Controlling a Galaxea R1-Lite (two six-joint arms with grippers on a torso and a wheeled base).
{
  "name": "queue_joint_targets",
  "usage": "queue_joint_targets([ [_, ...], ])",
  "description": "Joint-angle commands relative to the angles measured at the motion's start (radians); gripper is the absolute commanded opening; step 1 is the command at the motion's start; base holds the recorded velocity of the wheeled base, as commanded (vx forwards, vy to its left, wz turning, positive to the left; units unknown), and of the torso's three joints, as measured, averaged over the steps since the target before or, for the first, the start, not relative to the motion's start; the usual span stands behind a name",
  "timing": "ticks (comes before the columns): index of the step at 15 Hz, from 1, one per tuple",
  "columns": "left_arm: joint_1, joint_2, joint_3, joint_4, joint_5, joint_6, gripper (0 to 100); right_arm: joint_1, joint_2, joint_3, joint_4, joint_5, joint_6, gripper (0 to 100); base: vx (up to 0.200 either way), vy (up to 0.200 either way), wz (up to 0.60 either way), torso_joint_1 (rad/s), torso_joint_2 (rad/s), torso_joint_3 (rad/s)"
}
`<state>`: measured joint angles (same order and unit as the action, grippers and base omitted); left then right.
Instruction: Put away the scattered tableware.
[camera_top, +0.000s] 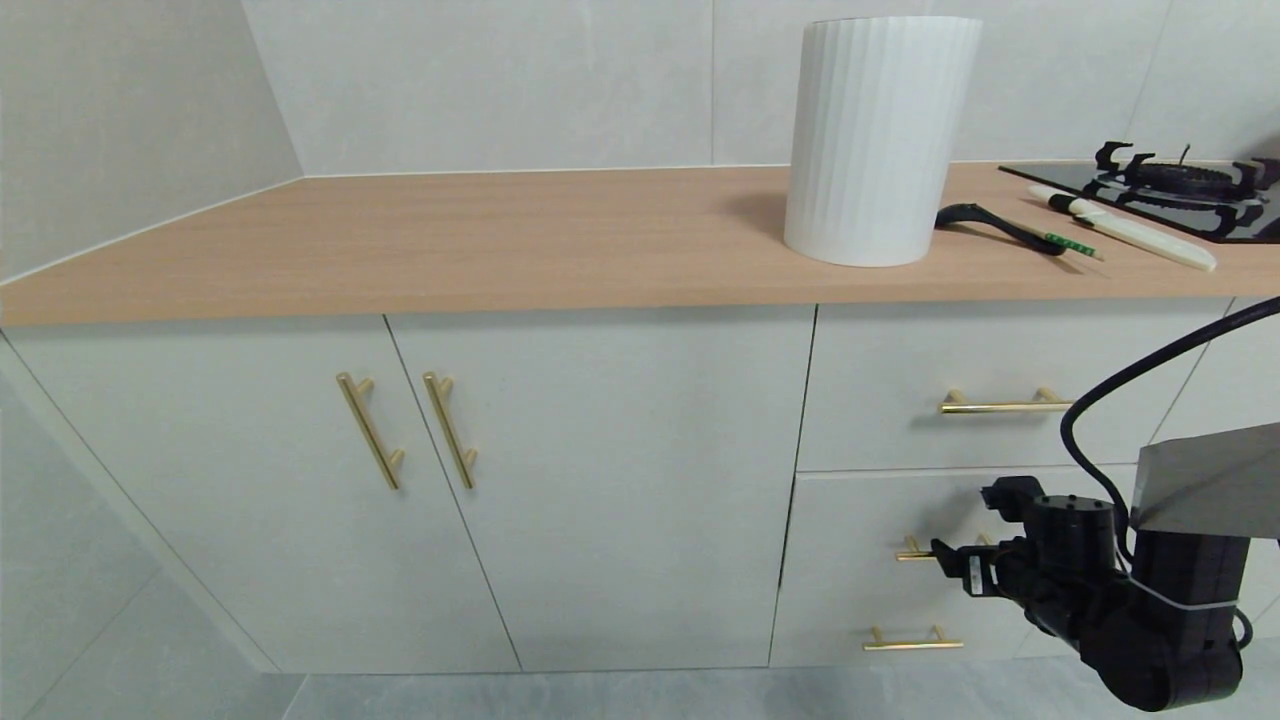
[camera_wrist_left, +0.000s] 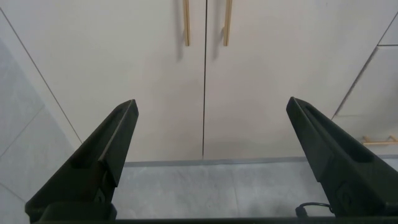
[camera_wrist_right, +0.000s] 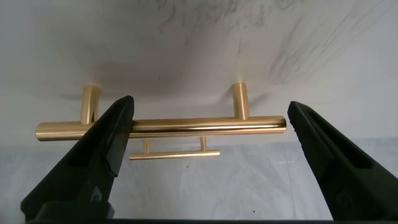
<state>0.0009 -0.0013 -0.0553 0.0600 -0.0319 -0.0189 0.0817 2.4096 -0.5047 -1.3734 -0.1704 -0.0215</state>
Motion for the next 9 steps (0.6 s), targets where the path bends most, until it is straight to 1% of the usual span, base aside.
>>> queue_joint_targets([
  [1, 0.001, 0.001, 0.0, 0.0, 0.0, -0.001, 100, 0.001, -0.004, 0.009, 0.005, 0.0, -0.002, 100, 0.0, 0.0, 0.0, 0.0, 0.0, 0.0],
  [6, 0.001, 0.001, 0.0, 0.0, 0.0, -0.001, 100, 0.0, -0.024, 0.04, 0.005, 0.0, -0.017, 100, 0.0, 0.0, 0.0, 0.0, 0.0, 0.0],
  [9, 0.001, 0.001, 0.0, 0.0, 0.0, -0.001, 100, 0.013, -0.115, 0.132, 0.008, 0.003, -0.021, 100, 0.0, 0.0, 0.0, 0.0, 0.0, 0.0],
])
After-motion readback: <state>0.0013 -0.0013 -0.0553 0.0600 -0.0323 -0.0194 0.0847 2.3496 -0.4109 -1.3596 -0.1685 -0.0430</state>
